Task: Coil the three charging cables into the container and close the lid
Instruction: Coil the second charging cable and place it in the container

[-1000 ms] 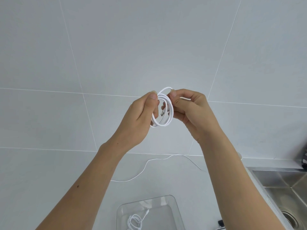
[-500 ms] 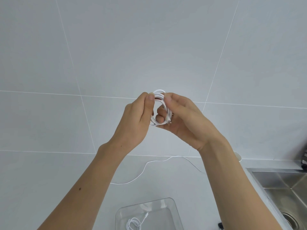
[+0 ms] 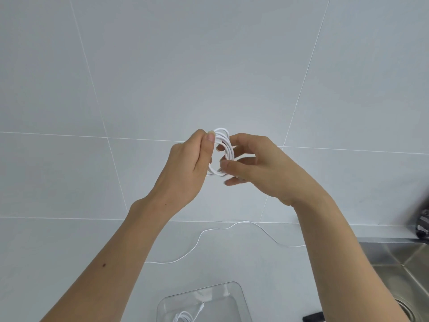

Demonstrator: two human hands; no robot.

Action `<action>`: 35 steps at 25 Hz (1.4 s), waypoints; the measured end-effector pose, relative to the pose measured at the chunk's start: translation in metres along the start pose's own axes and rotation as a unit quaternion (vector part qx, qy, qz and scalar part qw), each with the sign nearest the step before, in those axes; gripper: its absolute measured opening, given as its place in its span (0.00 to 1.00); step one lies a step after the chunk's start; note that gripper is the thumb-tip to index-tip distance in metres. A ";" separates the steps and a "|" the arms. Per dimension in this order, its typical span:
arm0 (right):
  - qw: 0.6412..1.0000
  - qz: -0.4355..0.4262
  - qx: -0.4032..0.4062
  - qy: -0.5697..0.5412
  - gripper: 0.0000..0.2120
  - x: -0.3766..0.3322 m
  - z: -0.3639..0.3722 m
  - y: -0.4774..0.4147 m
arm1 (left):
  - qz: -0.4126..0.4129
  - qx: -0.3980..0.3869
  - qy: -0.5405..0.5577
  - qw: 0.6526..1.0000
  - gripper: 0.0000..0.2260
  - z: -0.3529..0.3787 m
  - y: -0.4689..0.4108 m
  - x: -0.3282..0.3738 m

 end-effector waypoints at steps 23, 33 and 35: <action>0.987 -0.087 0.124 -0.050 0.10 0.007 -0.037 0.005 | 0.012 -0.055 0.062 0.996 0.12 0.010 0.003 -0.005; 0.956 -0.110 0.270 0.033 0.10 0.015 -0.061 0.008 | 0.012 -0.078 0.132 0.988 0.13 0.021 0.007 0.000; 0.962 -0.099 0.249 0.046 0.10 0.020 -0.054 0.003 | 0.010 -0.054 0.151 0.987 0.13 0.021 0.007 0.002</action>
Point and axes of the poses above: each hand's wrist, its own y-axis away from the middle knuckle, its own z-axis out of the palm, x = y × z, the point moved 9 cm from there along -y, towards the middle knuckle, and after that the axes turned 5 degrees about -y, right-handed, at the moved point
